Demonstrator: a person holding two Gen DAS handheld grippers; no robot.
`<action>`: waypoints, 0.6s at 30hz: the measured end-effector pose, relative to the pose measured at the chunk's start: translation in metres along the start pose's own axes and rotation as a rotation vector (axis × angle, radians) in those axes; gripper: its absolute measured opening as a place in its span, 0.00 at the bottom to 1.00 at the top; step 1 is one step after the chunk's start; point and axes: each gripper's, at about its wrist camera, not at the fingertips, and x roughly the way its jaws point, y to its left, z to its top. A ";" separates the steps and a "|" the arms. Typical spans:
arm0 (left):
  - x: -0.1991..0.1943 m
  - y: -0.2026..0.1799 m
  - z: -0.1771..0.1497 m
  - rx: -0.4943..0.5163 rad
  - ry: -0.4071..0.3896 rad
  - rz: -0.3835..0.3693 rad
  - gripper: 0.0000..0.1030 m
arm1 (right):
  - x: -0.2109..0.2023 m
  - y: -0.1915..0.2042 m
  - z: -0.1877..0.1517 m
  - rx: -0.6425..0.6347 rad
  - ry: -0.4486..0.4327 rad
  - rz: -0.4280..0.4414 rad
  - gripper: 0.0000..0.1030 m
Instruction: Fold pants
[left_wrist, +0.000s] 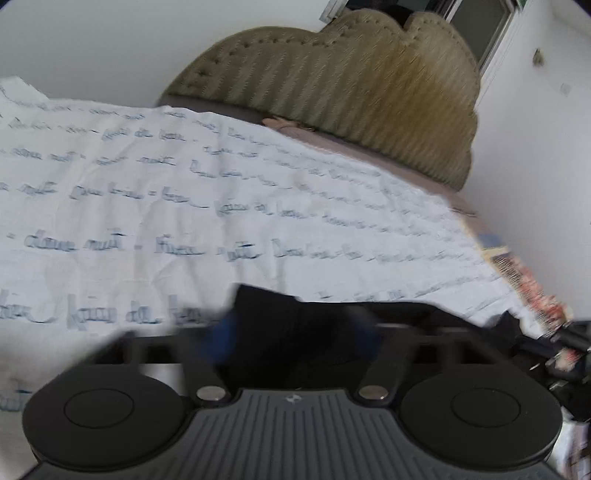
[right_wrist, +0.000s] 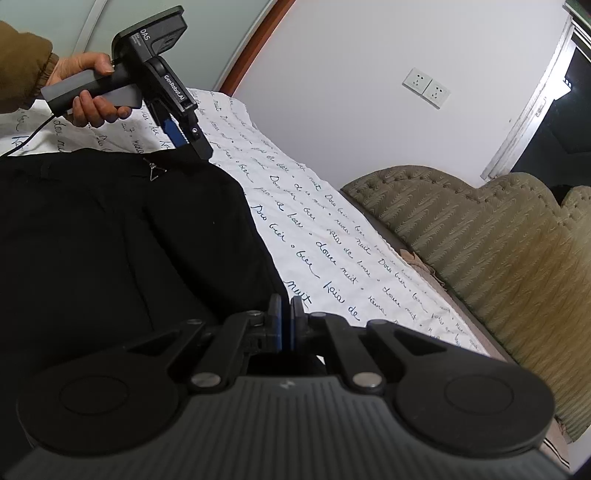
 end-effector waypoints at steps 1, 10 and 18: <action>-0.001 0.001 -0.001 0.013 0.012 0.035 0.25 | 0.000 0.000 0.000 0.000 0.003 -0.002 0.04; -0.034 -0.008 -0.017 0.073 -0.050 0.087 0.05 | 0.003 0.007 0.004 0.023 -0.001 -0.027 0.04; -0.056 -0.016 -0.018 0.051 -0.130 0.081 0.04 | -0.018 0.014 0.000 0.038 -0.007 -0.027 0.04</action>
